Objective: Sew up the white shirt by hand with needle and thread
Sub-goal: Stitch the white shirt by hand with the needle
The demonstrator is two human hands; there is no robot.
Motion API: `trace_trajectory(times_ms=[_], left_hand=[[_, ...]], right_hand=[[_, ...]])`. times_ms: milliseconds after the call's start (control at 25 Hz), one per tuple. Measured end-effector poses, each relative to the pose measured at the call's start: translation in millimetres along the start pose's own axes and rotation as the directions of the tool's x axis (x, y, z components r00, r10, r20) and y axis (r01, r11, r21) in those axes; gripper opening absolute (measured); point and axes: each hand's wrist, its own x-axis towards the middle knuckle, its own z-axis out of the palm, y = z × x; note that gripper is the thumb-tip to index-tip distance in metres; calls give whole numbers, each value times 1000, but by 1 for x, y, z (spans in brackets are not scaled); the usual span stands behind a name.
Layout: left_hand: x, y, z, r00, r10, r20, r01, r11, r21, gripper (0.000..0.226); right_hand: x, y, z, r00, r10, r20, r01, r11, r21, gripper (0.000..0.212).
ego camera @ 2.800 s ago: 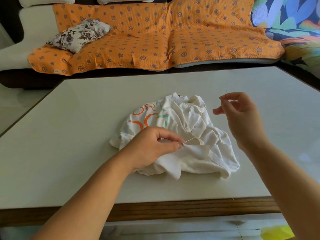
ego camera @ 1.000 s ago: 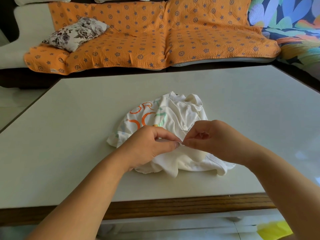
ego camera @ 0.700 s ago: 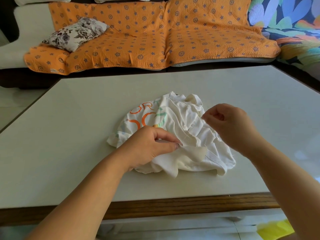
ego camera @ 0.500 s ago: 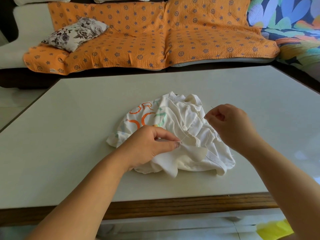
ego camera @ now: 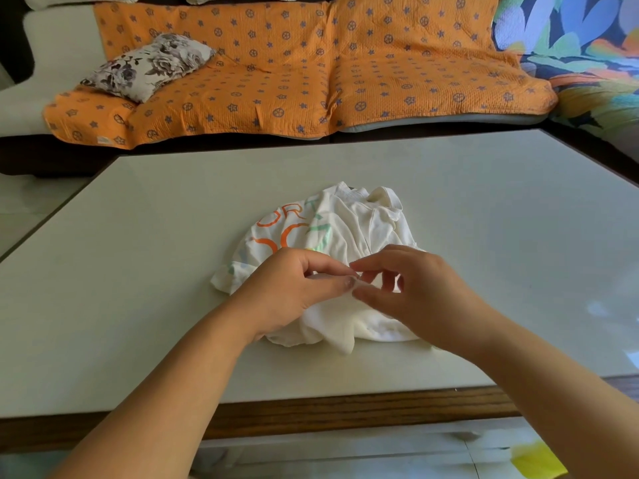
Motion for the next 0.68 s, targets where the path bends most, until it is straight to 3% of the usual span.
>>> trace_trajectory(times_ms=[240,400,680], left_hand=[[1,-2,-3,1000,2,-20,-3,1000,-31,11],[2,-5,-5,999,4,-39,-5,1000,-30,9],[3,-8,-6,998,21,-56,-22,1000,-18,8]], right_hand=[[1,-3,1,987,162,-19,-148,941,304,14],[2,-5,-4,985,167,46,-173,936,305,15],[0,-5,-7,986,163,35,-166,943,287,17]])
